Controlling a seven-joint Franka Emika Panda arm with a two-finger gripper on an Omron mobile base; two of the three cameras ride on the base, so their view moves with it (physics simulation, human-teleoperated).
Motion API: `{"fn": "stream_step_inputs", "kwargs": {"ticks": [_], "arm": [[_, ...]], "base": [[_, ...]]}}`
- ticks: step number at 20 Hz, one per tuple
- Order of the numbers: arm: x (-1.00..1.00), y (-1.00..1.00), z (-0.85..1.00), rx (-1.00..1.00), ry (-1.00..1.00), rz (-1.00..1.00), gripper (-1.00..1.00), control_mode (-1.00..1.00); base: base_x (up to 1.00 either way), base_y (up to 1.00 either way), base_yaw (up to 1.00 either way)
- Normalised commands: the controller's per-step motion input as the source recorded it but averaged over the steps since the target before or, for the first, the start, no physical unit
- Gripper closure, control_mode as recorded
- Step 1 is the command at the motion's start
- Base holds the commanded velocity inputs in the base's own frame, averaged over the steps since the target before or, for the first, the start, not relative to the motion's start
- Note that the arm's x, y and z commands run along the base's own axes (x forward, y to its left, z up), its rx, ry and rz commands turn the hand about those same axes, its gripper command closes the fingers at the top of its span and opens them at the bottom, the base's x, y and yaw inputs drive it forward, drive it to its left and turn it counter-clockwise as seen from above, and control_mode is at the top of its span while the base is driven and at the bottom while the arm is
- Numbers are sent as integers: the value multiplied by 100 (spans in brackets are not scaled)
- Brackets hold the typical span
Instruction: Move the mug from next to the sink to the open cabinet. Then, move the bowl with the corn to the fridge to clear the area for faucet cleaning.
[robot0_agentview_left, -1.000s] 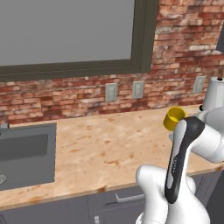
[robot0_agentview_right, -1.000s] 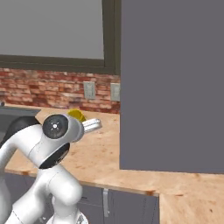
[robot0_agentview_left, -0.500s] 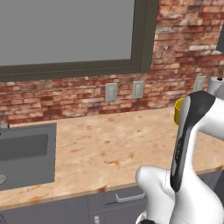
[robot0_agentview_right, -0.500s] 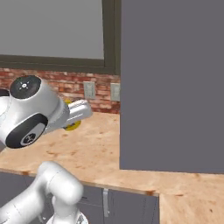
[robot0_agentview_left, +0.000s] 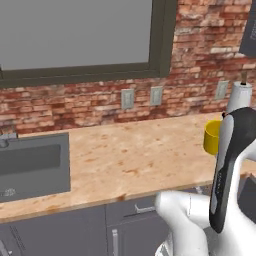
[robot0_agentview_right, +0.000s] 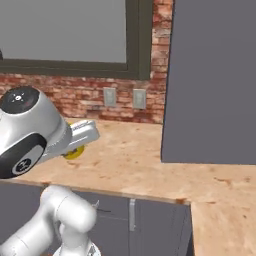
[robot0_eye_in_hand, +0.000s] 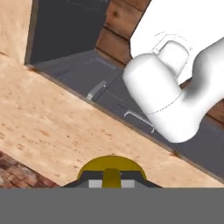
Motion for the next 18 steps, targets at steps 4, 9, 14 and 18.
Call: {"fn": "stream_step_inputs", "kwargs": {"ticks": [4, 9, 14, 18], "arm": [[0, 0, 0, 0, 0, 0, 100, 100], [0, 0, 0, 0, 0, 0, 100, 100], [0, 0, 0, 0, 0, 0, 100, 100], [0, 0, 0, 0, 0, 0, 100, 100]], "base": [[-84, 20, -59], [-21, 1, -80], [2, 0, -88], [10, 0, -87]]}}
